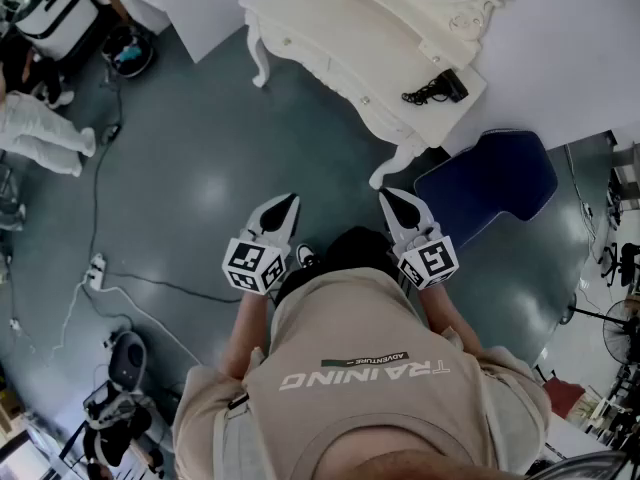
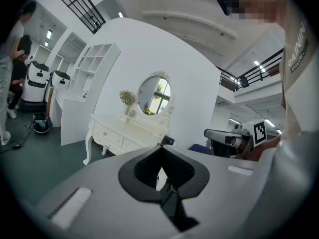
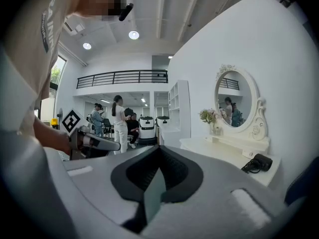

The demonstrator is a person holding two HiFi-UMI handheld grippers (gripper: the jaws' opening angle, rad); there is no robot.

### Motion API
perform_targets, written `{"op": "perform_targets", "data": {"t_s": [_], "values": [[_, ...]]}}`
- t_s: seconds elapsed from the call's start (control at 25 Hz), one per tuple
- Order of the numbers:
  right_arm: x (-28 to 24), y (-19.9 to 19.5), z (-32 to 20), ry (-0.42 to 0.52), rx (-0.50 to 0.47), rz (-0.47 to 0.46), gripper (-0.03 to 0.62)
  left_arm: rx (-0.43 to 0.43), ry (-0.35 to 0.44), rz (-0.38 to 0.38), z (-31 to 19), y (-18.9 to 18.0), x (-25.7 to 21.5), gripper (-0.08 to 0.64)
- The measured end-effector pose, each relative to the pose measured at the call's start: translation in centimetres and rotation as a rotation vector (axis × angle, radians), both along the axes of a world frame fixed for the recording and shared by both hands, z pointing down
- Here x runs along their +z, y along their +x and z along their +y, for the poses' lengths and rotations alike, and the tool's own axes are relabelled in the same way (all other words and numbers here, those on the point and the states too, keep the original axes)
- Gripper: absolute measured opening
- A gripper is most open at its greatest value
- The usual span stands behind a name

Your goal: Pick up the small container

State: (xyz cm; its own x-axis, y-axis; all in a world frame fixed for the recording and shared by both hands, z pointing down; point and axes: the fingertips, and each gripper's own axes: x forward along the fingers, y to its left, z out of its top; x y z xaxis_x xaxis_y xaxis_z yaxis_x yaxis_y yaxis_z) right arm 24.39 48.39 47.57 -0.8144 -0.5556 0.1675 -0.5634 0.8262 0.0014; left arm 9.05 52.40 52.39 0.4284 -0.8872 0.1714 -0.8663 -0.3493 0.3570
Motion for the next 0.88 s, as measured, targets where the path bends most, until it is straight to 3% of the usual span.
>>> {"op": "perform_targets", "data": {"t_s": [0.28,0.56,0.72,0.88], "values": [[1.1,0.2,-1.9,-0.065,0.012,-0.008,0.003,-0.005,-0.019,0.025,-1.9,-0.1,1.0,0.015],[2.9,-2.7,-4.7,-0.084,-0.042,-0.002,0.003,-0.042,-0.067,0.024,-4.1,-2.3,1.8,0.015],[3.1,-5.7,-7.7,-0.088,-0.074,-0.046,0.003,-0.065,-0.071,-0.005,-7.0,-4.8,0.8,0.015],[2.6,-8.0,-12.7,-0.047,-0.071,-0.070,0.003,-0.022,-0.082,-0.084,-11.4,-6.5,0.0,0.015]]}}
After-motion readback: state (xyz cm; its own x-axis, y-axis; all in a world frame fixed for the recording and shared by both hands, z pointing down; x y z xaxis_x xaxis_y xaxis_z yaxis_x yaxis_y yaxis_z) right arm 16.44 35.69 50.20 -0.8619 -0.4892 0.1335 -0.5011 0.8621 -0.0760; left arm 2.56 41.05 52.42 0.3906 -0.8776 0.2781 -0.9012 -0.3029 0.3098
